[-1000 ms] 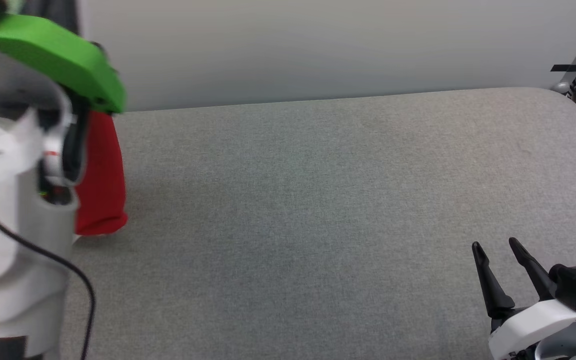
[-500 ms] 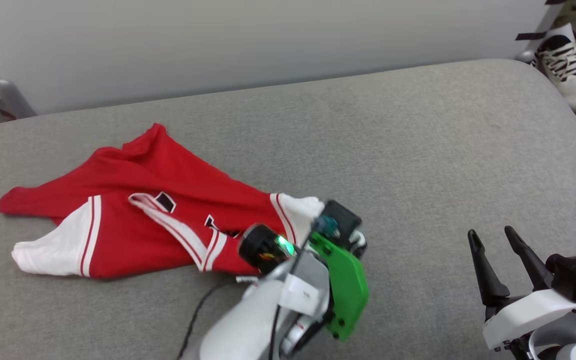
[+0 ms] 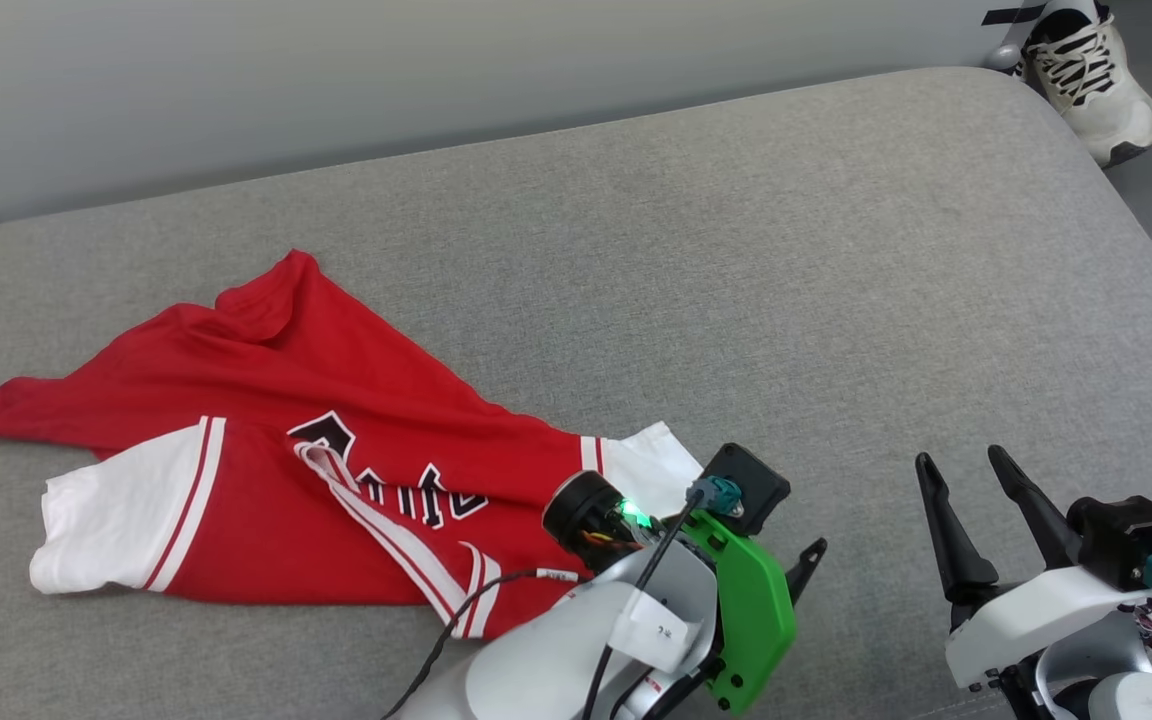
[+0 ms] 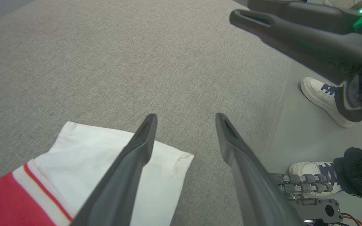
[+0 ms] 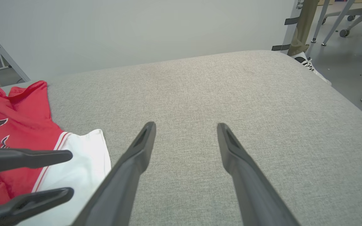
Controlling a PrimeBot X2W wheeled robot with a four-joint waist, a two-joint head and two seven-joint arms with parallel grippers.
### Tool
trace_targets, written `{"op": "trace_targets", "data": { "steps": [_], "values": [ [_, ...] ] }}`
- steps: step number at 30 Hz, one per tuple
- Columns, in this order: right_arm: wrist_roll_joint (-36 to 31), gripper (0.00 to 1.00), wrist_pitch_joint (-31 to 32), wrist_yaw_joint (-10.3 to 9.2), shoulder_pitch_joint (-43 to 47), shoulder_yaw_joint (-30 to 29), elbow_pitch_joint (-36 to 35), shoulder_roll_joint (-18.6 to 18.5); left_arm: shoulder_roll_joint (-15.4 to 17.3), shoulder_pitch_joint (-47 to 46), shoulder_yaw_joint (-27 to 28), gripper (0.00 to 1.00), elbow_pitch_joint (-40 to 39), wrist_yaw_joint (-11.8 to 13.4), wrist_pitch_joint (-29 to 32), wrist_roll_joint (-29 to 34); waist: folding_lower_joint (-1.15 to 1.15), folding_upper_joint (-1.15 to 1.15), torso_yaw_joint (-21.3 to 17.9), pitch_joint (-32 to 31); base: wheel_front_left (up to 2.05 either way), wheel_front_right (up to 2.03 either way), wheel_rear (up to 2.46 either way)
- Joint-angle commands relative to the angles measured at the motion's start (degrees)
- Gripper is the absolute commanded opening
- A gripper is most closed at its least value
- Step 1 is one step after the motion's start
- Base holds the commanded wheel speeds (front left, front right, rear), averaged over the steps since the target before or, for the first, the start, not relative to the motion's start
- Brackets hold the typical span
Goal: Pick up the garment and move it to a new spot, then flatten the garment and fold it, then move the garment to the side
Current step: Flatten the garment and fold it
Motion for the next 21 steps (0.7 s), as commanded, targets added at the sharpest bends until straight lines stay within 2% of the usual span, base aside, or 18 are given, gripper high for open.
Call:
{"op": "trace_targets", "data": {
  "steps": [1,7,13,16,21],
  "values": [
    [-0.23,1.00,-0.36,-0.04,-0.76,-0.05,0.28,0.27,-0.19,-1.22,-0.57,1.00,0.70,0.67,-1.17,-1.44,0.00,0.00,0.61,-0.44,0.00,0.00,0.00],
    [-0.17,1.00,0.02,-0.04,-0.29,-0.21,0.83,-0.17,-0.20,-3.78,-1.55,1.00,3.24,1.71,-5.55,-6.18,0.00,0.00,3.19,-2.78,0.00,0.00,0.00],
    [-0.24,1.00,0.87,-0.04,1.18,-1.25,0.20,-1.04,0.02,-6.40,1.79,1.00,6.33,2.55,-11.34,-8.90,0.00,0.00,7.22,-6.12,0.00,0.00,0.00],
    [-0.24,1.00,1.41,-0.04,2.23,-2.09,-0.47,-1.35,2.17,-6.99,4.27,1.00,7.24,2.67,-14.23,-9.38,0.00,0.00,9.36,-7.50,0.00,0.00,0.00],
    [-0.25,1.00,2.51,-0.04,4.13,-2.96,-1.73,-1.63,8.90,-5.77,8.43,1.00,5.80,2.89,-19.58,-9.99,0.00,0.00,12.32,-9.15,0.00,0.00,0.00]
  ]
}}
